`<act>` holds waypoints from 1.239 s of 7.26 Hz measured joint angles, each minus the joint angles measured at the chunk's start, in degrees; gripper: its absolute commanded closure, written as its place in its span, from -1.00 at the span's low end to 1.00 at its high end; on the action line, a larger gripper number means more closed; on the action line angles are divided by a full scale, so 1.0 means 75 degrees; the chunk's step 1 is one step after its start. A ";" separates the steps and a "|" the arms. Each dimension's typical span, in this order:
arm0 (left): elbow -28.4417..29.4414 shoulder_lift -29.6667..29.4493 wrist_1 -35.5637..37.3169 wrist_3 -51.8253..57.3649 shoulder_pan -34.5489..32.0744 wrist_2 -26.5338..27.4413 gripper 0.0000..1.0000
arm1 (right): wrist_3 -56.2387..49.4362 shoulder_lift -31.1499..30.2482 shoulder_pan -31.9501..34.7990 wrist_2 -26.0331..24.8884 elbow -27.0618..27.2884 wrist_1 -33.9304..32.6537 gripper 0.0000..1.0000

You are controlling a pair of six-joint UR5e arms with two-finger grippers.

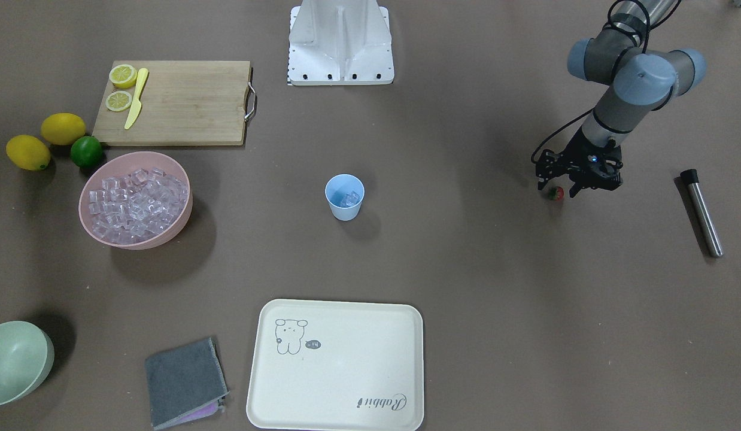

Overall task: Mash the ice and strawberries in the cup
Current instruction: 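Close the left gripper on the strawberry and lift it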

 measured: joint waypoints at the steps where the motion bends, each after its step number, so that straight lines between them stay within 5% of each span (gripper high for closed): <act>1: 0.0022 -0.0034 0.0001 0.0053 0.0060 0.0008 -0.06 | 0.0000 0.0007 0.0012 0.0005 -0.0036 0.0010 -0.99; 4: 0.0133 -0.0047 0.0011 0.0631 0.0089 -0.0005 0.52 | 0.0000 -0.0006 0.0032 0.0062 -0.0062 0.0018 -0.99; 9: -0.0086 -0.0221 0.0144 0.0741 -0.0269 -0.0492 0.57 | 0.0000 -0.0047 0.0034 0.0086 -0.0053 0.0050 -0.99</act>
